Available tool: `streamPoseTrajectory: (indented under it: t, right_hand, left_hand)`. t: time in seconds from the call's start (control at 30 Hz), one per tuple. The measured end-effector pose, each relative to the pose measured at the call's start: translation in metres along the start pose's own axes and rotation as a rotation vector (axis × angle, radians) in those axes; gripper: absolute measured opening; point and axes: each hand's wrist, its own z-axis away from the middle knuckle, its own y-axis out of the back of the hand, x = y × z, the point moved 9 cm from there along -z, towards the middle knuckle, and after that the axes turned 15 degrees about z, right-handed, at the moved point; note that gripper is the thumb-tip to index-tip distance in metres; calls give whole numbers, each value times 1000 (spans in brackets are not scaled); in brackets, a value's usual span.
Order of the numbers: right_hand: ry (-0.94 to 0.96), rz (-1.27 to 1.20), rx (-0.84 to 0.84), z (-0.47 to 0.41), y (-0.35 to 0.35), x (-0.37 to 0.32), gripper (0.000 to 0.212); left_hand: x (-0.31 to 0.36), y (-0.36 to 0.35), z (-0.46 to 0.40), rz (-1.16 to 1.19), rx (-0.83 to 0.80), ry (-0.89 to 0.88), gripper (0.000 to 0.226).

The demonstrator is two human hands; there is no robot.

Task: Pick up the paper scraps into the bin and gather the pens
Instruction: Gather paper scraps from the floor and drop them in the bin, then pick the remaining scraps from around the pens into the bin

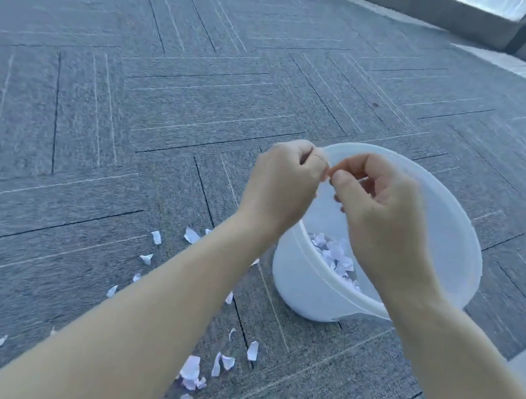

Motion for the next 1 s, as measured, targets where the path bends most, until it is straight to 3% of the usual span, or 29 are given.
streamPoseTrajectory:
  t: [0.07,0.17,0.3,0.43,0.53,0.67,0.83,1.0]
  right_hand:
    - [135,-72,-75,17,-35,-31,10]
    - [270,-25,-280,51,-115,-44,9]
    - [269,174,-574,93,-221,6,16]
    - [390,413,-854,143,-284,40,24]
    - [470,494,-873,157,-298,43,26]
    - [495,615,-771,142,-311,46,31]
    - [600,644,-775,135,-329,39,40]
    - [762,752,-958,162,-358,27,58]
  left_hand:
    - [-13,43,14,6,106,-21,29]
    - [-73,102,48,-41,232,117,27]
    - [-165,164,125,-406,318,397,15]
    - [-213,202,208,-640,336,627,9]
    - [-233,201,238,-837,147,712,28]
    - [-238,193,244,-937,3,684,18]
    - [-214,233,225,-924,212,561,15]
    - [-206,318,207,-1117,307,548,11]
